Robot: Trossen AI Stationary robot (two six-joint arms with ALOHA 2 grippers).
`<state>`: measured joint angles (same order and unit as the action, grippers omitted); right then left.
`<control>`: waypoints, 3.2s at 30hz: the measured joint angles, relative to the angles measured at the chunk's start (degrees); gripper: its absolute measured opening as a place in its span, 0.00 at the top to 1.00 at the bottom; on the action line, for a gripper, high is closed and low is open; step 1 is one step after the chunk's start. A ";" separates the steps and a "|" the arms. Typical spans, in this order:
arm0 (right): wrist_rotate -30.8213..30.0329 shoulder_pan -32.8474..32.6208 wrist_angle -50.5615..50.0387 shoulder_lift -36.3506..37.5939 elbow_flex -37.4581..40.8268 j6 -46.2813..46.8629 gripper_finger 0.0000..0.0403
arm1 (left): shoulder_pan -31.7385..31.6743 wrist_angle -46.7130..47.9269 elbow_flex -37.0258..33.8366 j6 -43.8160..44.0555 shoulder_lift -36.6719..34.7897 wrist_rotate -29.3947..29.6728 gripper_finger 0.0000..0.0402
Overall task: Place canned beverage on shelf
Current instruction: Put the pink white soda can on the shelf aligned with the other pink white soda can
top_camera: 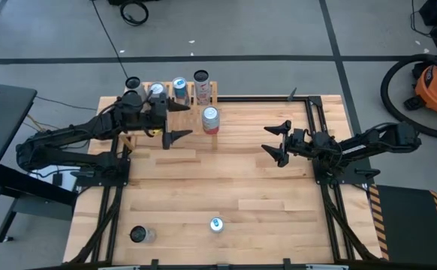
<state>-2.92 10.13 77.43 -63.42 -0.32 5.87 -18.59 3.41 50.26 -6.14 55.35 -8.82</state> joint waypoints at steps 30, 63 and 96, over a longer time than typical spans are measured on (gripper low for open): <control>0.02 0.00 0.00 0.00 0.00 0.00 0.04 | 0.07 0.99 0.02 0.35 0.00 18.27 0.00; 0.01 0.00 0.00 0.00 0.00 -0.01 0.04 | 1.92 24.17 21.44 -2.11 11.48 19.31 0.00; 0.00 0.02 0.00 0.02 0.00 -0.01 0.04 | 1.66 48.91 49.62 -5.11 34.78 8.73 0.00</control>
<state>-2.91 10.15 77.43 -63.40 -0.32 5.86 -16.93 52.32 99.88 -11.25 90.13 -0.09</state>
